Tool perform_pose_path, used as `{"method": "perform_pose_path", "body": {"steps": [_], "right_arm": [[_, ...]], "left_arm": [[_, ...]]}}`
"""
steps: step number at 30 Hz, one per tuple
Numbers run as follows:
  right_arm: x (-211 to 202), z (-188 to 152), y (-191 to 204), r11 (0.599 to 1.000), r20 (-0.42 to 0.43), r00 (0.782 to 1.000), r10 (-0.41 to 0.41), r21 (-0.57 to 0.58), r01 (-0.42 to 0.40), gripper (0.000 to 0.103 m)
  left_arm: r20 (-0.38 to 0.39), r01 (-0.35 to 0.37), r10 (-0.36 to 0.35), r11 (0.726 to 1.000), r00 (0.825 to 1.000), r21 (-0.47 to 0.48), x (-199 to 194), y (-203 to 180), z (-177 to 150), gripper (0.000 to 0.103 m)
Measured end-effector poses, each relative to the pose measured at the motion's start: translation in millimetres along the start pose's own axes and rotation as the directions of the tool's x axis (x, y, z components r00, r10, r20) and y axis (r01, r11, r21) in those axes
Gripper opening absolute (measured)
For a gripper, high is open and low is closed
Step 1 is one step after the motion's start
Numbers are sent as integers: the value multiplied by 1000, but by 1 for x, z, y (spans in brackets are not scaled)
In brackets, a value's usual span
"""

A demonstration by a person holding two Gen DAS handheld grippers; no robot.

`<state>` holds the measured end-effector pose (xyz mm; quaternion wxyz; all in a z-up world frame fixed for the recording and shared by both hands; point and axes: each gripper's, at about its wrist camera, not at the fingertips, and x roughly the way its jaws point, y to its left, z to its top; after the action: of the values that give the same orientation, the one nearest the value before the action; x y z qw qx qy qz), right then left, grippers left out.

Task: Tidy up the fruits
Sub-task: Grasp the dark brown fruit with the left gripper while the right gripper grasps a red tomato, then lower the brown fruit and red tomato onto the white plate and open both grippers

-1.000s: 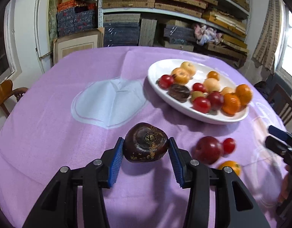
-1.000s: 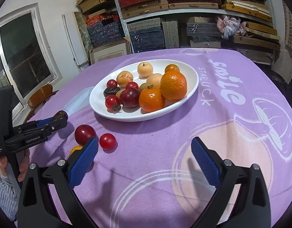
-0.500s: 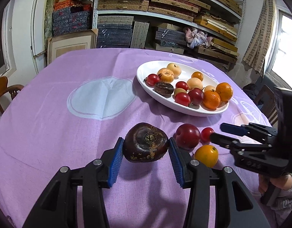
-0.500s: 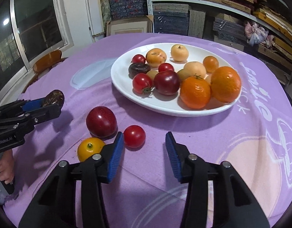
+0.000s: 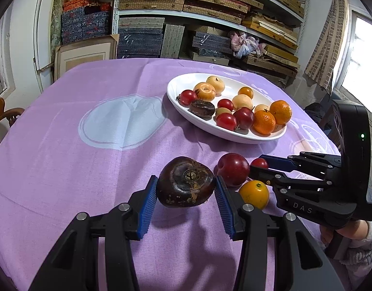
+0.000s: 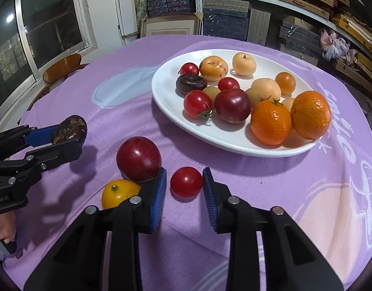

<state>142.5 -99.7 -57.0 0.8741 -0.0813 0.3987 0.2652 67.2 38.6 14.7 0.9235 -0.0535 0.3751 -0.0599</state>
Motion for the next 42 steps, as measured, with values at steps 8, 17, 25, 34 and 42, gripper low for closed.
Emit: {"method": "perform_pose_path", "body": {"steps": [8, 17, 25, 34, 42], "right_arm": [[-2, -6, -2, 1000, -5, 1000, 10, 16, -10, 25], [-60, -4, -27, 998, 134, 990, -41, 60, 33, 25], [-58, 76, -75, 986, 151, 980, -125, 132, 106, 25], [29, 138, -105, 976, 11, 992, -124, 179, 120, 25], [67, 148, -118, 972, -40, 992, -122, 195, 128, 28]], "left_arm": [[-15, -2, 2, 1000, 1000, -9, 5, 2, -1, 48], [10, -21, 21, 1000, 1000, -5, 5, -4, 25, 48], [41, -32, 30, 997, 999, 69, 42, -41, 101, 48], [-60, -27, 30, 999, 998, 45, 125, -53, 140, 48], [-90, -29, 34, 998, 995, 53, 154, -57, 141, 49]]}}
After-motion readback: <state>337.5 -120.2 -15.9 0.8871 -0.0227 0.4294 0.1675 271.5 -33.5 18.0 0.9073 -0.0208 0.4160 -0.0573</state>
